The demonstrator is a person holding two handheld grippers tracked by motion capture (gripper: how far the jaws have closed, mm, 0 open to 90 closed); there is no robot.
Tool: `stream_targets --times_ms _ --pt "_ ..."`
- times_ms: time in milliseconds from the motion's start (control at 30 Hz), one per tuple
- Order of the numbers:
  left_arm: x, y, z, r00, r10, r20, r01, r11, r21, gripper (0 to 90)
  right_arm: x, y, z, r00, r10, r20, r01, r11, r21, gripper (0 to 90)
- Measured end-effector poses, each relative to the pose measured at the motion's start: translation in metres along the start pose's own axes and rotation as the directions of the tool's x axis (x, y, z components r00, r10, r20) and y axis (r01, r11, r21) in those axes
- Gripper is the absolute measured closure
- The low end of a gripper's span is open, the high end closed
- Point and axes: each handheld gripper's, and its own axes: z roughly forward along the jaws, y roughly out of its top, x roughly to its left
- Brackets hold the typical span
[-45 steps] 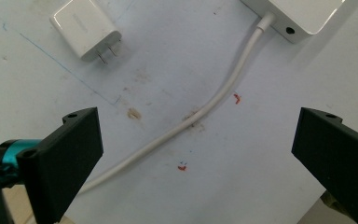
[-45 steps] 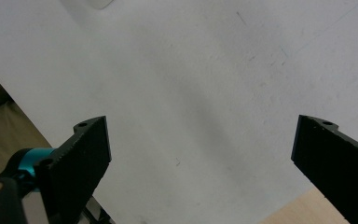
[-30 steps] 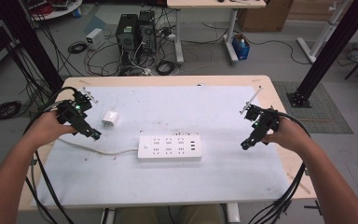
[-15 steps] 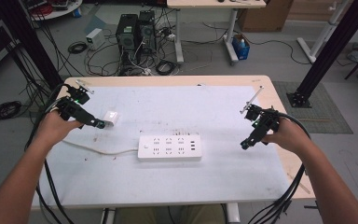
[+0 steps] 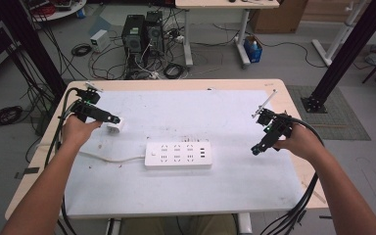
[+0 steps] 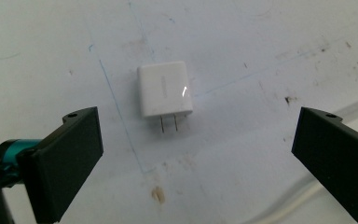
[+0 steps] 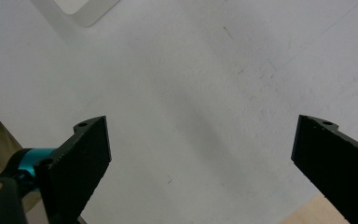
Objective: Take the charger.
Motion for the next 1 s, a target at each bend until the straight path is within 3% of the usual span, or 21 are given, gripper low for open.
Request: stream_targets --times_ms 100,233,433,667,867,1000 --pt "0.003 0.003 0.015 0.9998 0.017 -0.011 -0.017 0.9998 0.001 1.8 0.0 0.0 0.0 1.0 0.002 0.001 -0.002 1.0 -0.004 4.0" --pt "0.01 0.006 0.03 0.9999 -0.011 -0.008 0.011 0.9996 0.026 1.9 -0.003 -0.001 -0.001 1.0 0.007 0.002 -0.007 1.0 -0.011 4.0" --pt "0.018 0.01 0.048 0.9989 -0.047 0.005 0.047 0.9989 0.004 1.8 -0.007 -0.005 -0.004 0.9995 0.032 0.0 -0.032 0.999 -0.023 4.0" --pt "0.019 0.011 0.072 0.9989 -0.046 0.004 0.046 0.999 -0.004 1.8 -0.011 -0.004 -0.003 0.9993 0.037 -0.006 -0.038 0.999 -0.03 4.0" --pt "0.02 0.01 0.09 0.9991 -0.032 -0.027 0.033 0.9985 0.043 1.9 -0.012 -0.006 -0.003 0.9992 0.041 -0.003 -0.041 0.999 -0.029 4.0" --pt "0.019 0.008 0.099 0.9987 -0.049 -0.014 0.05 0.9978 0.044 1.8 -0.012 -0.007 -0.004 0.9991 0.042 -0.004 -0.042 0.999 -0.028 4.0"
